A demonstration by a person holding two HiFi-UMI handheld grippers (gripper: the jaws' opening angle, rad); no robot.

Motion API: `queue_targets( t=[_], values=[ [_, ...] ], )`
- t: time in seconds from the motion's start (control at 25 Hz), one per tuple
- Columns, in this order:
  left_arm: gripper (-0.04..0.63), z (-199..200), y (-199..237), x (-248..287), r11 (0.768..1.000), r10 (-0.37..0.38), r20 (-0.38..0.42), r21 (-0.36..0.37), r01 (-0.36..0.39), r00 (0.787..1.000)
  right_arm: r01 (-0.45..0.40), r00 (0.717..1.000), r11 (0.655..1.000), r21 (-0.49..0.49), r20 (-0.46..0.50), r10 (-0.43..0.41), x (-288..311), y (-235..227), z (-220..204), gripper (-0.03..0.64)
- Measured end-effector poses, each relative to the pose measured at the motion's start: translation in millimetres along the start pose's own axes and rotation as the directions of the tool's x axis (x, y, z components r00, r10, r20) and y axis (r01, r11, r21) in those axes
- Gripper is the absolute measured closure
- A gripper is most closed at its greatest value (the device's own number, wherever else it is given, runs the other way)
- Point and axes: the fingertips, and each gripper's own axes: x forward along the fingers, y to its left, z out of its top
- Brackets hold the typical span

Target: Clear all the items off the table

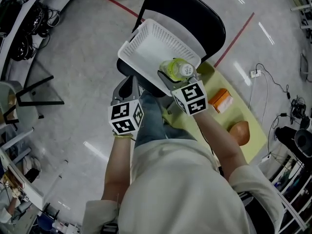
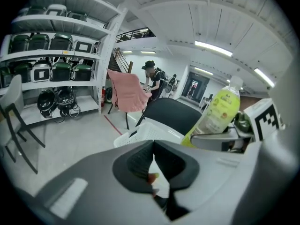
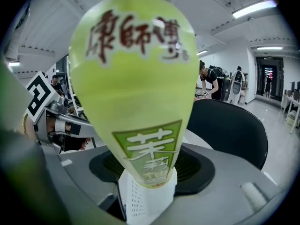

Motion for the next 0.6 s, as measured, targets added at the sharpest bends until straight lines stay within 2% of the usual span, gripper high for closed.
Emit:
queue_targets(
  t=[0.24,0.6],
  values=[
    [0.584,-3,22,34,1.0,-0.008,-0.035,-0.022,0.008,0.999,0.023,0.999,1.0,0.016,-0.027,-0.023,46,-13,-4,0.325],
    [0.584,-16,42,82,0.999,-0.039,-0.075,-0.037,0.036,0.996,0.044,0.996,0.997,0.056,-0.076,-0.04,109,-29,-34,0.325]
  ],
)
